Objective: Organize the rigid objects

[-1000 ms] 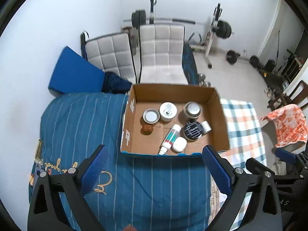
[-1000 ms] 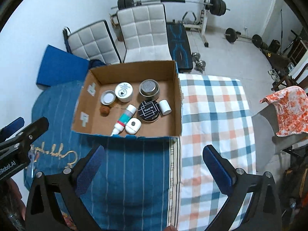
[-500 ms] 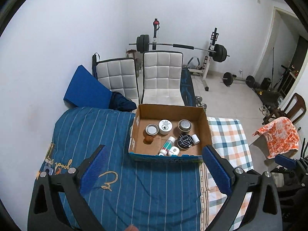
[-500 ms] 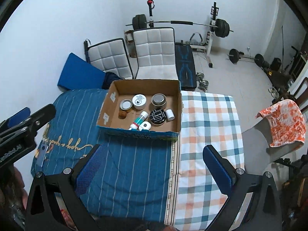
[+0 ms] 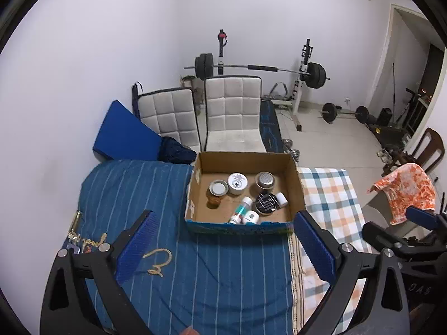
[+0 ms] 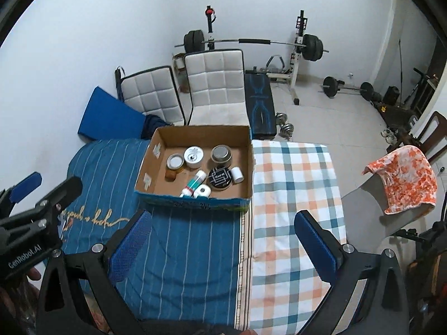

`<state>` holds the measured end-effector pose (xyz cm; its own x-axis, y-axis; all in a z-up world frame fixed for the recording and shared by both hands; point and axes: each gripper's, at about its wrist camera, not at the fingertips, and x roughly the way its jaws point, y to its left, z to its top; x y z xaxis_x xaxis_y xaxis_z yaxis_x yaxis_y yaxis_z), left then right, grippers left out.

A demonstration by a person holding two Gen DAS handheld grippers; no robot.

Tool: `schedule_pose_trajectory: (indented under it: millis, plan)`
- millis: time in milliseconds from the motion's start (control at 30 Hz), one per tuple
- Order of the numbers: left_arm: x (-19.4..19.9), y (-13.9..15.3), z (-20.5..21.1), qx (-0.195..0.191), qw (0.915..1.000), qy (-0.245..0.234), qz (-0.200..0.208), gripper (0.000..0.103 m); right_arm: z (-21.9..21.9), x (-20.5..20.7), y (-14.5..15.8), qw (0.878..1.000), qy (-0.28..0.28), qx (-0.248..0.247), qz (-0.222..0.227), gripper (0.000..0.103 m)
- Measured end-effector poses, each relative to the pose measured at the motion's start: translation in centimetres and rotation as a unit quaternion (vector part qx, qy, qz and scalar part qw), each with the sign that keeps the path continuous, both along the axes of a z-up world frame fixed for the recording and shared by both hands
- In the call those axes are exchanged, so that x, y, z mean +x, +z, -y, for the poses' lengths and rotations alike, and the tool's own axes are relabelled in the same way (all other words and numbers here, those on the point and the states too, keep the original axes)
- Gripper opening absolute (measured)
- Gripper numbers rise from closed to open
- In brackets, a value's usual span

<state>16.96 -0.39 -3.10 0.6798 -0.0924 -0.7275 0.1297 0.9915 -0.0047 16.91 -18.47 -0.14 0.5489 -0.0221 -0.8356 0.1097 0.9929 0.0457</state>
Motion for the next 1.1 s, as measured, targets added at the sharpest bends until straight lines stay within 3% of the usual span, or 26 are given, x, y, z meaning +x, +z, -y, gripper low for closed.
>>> schedule_pose_trajectory:
  millis: [300,1100]
  plan:
    - [-0.3,0.7,-0.1,0.000,0.9998,0.012,0.018,0.101,1.0,0.0,1.3,0.999,-0.021,-0.024,0.029,0.103]
    - [-1.0,1.3,0.4,-0.002,0.9996,0.013,0.023,0.101,0.7,-1.0,2.1,0.999,-0.011,-0.031,0.040,0.103]
